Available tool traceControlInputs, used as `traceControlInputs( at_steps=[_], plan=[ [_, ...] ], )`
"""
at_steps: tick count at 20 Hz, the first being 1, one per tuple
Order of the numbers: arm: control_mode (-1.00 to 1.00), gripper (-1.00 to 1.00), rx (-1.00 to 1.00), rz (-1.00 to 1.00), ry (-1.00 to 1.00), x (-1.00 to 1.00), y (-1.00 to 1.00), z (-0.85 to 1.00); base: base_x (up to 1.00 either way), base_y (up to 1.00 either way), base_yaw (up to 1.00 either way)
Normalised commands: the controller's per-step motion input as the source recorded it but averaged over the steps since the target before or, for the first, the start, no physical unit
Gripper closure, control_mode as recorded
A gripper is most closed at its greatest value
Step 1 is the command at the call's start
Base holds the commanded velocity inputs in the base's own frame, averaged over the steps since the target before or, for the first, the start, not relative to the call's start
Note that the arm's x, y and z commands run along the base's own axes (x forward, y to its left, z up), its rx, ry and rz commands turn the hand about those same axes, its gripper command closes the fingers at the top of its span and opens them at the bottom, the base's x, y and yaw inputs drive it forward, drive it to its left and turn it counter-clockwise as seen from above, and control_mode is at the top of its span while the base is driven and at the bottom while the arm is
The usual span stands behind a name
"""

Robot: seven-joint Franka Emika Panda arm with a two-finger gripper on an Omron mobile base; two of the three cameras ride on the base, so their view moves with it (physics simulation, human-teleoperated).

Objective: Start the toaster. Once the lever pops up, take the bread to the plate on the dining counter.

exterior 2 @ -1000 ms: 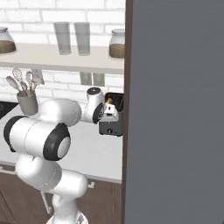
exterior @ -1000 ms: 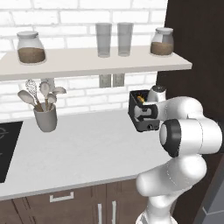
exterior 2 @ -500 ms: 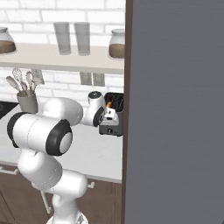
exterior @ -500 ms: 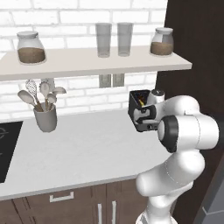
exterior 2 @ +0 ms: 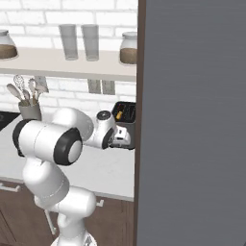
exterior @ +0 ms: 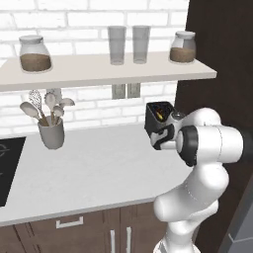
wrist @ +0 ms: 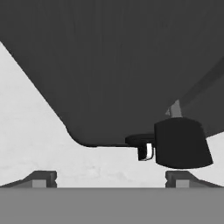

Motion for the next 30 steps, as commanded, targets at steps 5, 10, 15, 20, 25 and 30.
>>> traceControlInputs(
  at_steps=[5,10,15,20,25,30],
  plan=[
    [-1.0,-1.0,0.06,0.0,-0.2,-0.71,-0.01,0.83,0.0,0.0,0.0],
    [-1.0,-1.0,0.06,-0.03,-0.07,-0.52,0.0,1.0,0.0,0.0,0.0],
    [-1.0,-1.0,0.04,-0.07,0.03,-0.06,0.0,1.0,0.0,0.0,0.0],
    [-1.0,-1.0,0.01,-0.07,0.1,-0.04,0.0,1.0,0.0,0.0,0.0],
    [-1.0,-1.0,0.01,-0.02,0.09,-0.09,0.0,0.92,0.0,0.0,0.0],
    [-1.0,-1.0,0.0,0.0,0.0,0.0,0.0,0.46,0.0,0.0,0.0]
  ],
)
